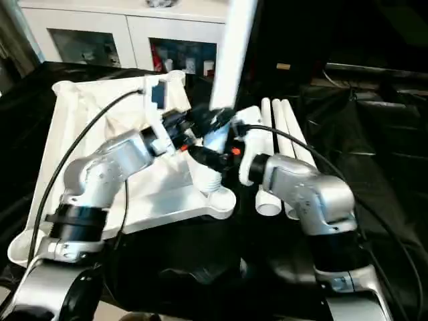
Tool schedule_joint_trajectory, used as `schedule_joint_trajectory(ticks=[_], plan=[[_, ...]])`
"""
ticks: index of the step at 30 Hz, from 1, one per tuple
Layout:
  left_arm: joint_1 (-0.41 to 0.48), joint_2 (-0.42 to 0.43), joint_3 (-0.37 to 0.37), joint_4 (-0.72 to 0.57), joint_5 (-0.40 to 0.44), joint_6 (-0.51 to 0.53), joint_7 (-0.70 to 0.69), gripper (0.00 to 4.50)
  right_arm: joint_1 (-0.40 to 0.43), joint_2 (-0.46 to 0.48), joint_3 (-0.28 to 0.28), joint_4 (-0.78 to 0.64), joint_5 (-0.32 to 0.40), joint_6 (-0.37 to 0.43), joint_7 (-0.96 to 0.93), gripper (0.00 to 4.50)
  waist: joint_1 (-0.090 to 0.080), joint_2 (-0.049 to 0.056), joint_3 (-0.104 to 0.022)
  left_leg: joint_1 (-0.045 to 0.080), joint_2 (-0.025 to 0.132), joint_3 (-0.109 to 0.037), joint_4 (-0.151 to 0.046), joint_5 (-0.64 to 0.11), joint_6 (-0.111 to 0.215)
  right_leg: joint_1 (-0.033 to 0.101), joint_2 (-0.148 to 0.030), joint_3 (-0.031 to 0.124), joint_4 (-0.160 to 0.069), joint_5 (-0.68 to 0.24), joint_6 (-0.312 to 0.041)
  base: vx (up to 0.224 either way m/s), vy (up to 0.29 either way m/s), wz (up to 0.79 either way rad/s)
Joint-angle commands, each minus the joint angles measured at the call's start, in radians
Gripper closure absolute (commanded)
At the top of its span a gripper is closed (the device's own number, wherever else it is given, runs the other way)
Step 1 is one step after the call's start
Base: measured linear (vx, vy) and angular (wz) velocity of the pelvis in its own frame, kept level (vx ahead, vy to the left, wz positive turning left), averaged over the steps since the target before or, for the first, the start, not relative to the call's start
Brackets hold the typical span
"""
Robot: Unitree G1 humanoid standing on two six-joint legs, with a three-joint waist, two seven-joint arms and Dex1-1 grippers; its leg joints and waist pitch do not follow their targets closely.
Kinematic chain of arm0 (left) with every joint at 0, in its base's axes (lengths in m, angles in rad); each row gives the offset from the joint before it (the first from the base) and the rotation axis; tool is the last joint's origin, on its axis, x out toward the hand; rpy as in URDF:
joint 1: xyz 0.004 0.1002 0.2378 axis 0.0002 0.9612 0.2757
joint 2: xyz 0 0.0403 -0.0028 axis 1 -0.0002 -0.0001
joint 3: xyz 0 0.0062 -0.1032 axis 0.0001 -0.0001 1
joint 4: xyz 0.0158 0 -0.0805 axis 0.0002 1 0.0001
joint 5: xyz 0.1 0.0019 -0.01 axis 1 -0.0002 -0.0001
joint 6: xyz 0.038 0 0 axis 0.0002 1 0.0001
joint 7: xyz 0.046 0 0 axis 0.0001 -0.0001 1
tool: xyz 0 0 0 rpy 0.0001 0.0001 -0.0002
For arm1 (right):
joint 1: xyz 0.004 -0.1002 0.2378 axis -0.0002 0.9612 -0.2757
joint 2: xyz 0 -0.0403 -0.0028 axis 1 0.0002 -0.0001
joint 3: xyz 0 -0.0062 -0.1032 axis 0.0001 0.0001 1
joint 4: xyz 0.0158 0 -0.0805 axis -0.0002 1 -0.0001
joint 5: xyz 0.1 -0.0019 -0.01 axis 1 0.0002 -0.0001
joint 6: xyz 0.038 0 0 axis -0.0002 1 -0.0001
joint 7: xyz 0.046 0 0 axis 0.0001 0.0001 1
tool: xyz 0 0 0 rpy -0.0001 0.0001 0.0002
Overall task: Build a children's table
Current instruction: Insert table leg to table base
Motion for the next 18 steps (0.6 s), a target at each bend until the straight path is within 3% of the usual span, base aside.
schedule_joint_trajectory(ticks=[1,9,13,18], plan=[[-0.04,-0.017,0.041,0.024,0.017,-0.013,0.1,1.09,-0.03,0.005,0.02,-0.01,-0.022,-0.033,0.002,2.61,0.004,-0.019,-0.075,0.015,0.048,-0.013,-0.05,-0.001,0.062,0.064,-0.08,0.048,-0.057,0.126,-0.251,0.0,0.0,0.0],[-0.066,-0.044,0.078,0.037,0.033,-0.007,0.229,1.77,-0.059,0.028,0.035,0.015,-0.068,-0.068,-0.009,2.61,0.011,-0.02,-0.075,0.015,0.048,-0.013,-0.047,0.006,0.068,0.062,-0.079,0.048,-0.055,0.129,-0.252,0.0,0.0,0.0],[-0.074,-0.059,0.101,0.053,0.045,-0.005,0.323,2.08,-0.085,0.076,-0.015,0.05,-0.05,-0.066,-0.046,2.61,0.01,-0.02,-0.075,0.016,0.048,-0.014,-0.048,0.0,0.067,0.061,-0.079,0.047,-0.057,0.115,-0.251,0.0,0.0,0.0],[-0.074,-0.07,0.113,0.052,0.04,-0.01,0.358,2.5,-0.093,0.093,-0.02,0.055,-0.053,-0.07,-0.047,2.61,0.013,-0.024,-0.076,0.015,0.047,-0.013,-0.047,0.014,0.072,0.062,-0.08,0.047,-0.054,0.135,-0.249,0.0,0.0,0.0]])
